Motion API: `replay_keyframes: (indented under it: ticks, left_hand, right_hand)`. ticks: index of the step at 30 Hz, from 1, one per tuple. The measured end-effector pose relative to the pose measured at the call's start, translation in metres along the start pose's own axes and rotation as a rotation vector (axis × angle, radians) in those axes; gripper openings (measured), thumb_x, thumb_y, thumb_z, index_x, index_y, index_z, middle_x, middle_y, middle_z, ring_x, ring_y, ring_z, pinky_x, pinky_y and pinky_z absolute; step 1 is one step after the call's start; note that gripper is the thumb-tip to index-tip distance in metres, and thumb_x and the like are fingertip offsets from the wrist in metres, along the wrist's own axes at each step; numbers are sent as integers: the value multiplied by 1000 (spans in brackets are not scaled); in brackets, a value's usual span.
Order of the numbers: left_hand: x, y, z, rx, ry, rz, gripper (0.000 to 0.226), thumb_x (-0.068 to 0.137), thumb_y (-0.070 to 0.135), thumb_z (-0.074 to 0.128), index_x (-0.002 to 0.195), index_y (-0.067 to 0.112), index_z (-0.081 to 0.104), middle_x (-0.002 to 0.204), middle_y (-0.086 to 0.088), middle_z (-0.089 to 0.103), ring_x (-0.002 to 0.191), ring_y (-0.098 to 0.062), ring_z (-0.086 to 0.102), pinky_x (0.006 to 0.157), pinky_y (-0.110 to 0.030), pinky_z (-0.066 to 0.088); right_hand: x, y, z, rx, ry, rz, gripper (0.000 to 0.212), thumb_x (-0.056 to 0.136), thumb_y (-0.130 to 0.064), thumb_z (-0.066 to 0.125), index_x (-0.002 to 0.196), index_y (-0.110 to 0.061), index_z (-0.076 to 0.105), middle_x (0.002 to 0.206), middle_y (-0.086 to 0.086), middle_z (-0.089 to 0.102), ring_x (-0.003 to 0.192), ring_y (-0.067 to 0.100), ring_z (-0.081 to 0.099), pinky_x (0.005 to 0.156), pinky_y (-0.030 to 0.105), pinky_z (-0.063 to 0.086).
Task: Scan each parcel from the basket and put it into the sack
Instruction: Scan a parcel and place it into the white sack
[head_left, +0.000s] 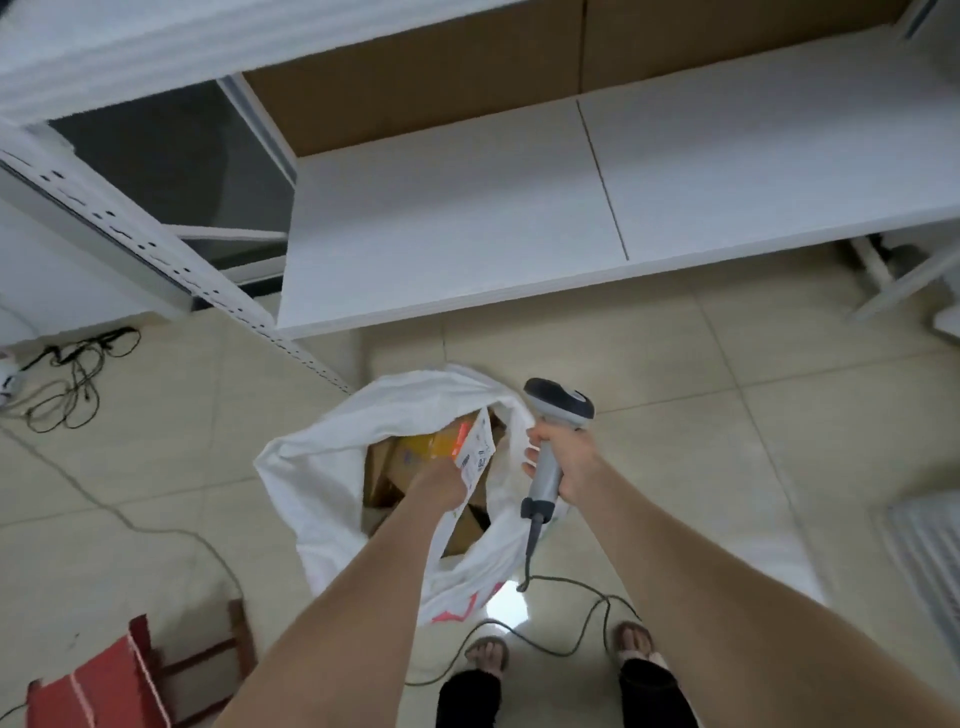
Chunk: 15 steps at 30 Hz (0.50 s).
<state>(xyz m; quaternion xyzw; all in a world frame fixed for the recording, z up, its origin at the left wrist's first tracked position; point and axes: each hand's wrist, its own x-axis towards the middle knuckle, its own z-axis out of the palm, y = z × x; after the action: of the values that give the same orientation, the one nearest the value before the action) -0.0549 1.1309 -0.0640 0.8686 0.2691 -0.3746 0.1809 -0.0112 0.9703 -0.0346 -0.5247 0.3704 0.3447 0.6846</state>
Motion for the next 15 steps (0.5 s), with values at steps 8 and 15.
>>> replay_keyframes:
  ticks: [8, 15]
  left_hand:
    - [83, -15, 34, 65, -184, 66, 51, 101, 14, 37, 150, 15, 24, 156, -7, 22, 139, -24, 30, 107, -27, 30]
    - [84, -8, 43, 85, -264, 122, 47, 97, 12, 43, 144, 9, 36, 145, -11, 38, 131, -27, 40, 104, -31, 37]
  right_hand:
    - [83, 46, 8, 93, 113, 6, 18, 87, -2, 65, 100, -10, 56, 96, 10, 59, 96, 25, 60, 75, 37, 56]
    - [82, 68, -15, 161, 166, 2, 21, 88, -3, 63, 108, -4, 57, 97, 12, 60, 92, 26, 59, 80, 40, 54]
